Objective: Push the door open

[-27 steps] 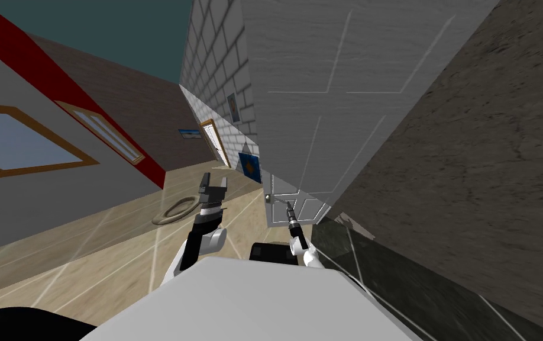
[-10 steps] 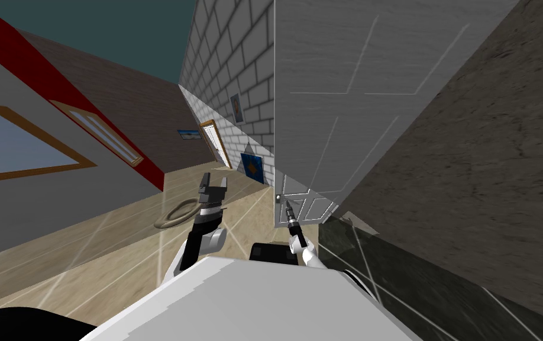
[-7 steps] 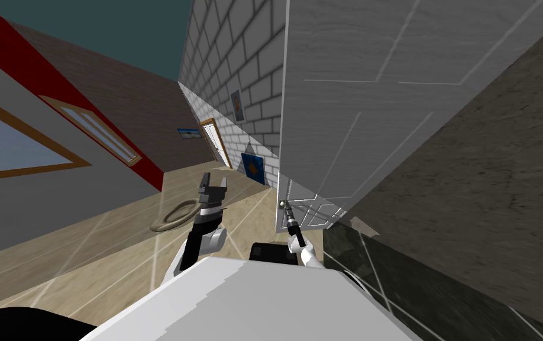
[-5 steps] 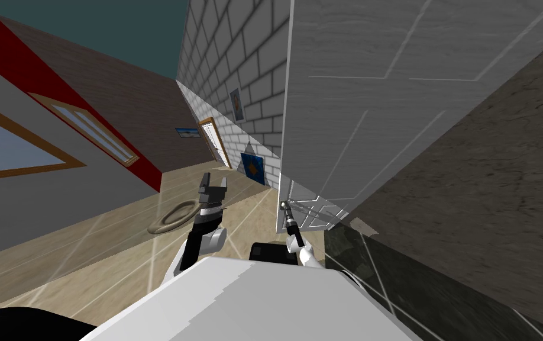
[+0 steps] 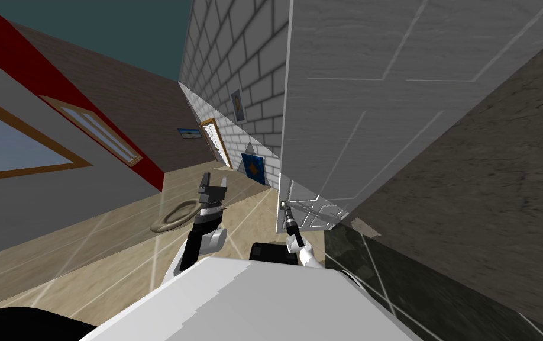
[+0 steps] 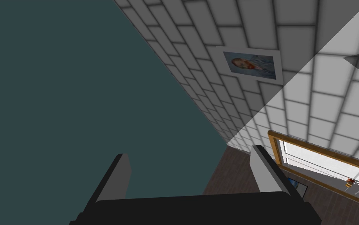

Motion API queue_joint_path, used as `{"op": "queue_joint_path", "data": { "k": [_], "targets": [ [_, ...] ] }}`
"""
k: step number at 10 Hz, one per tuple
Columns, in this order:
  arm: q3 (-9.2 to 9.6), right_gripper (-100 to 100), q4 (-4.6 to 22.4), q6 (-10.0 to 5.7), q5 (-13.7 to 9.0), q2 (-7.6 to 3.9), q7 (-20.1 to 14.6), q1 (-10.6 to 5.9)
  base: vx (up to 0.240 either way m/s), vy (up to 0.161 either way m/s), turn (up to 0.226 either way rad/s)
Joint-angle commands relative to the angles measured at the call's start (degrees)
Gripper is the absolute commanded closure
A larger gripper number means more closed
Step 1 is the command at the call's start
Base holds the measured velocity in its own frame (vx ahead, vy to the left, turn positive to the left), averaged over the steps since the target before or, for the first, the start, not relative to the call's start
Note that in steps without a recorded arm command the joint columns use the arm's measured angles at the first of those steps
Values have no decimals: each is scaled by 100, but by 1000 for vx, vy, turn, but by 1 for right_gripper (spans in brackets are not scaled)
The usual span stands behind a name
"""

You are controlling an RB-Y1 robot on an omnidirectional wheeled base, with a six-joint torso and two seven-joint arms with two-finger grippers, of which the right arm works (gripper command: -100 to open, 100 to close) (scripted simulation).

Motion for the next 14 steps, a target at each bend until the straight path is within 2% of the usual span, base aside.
{"op": "queue_joint_path", "data": {
  "k": [1,2,3,4,6,7,11,13,14],
  "targets": [
    [-8,100,-8,-12,-4,-6,-3,-6,0,0,0],
    [-104,100,4,-11,-54,-137,24,-3,99,76,-65],
    [-157,100,6,-16,-82,-186,37,-5,142,95,-74],
    [-157,100,6,-16,-82,-186,37,-5,116,88,-33],
    [-316,100,10,-34,-165,-278,75,-12,190,110,-73],
    [-255,-100,221,-116,-150,-292,20,-99,-2,46,-55],
    [-243,-100,181,-102,-166,-290,9,-99,-187,-17,-19],
    [-236,-100,153,-93,-177,-213,2,-99,-189,46,-36],
    [-230,-100,135,-87,-184,-129,-3,-99,-209,33,-30]
  ]
}}
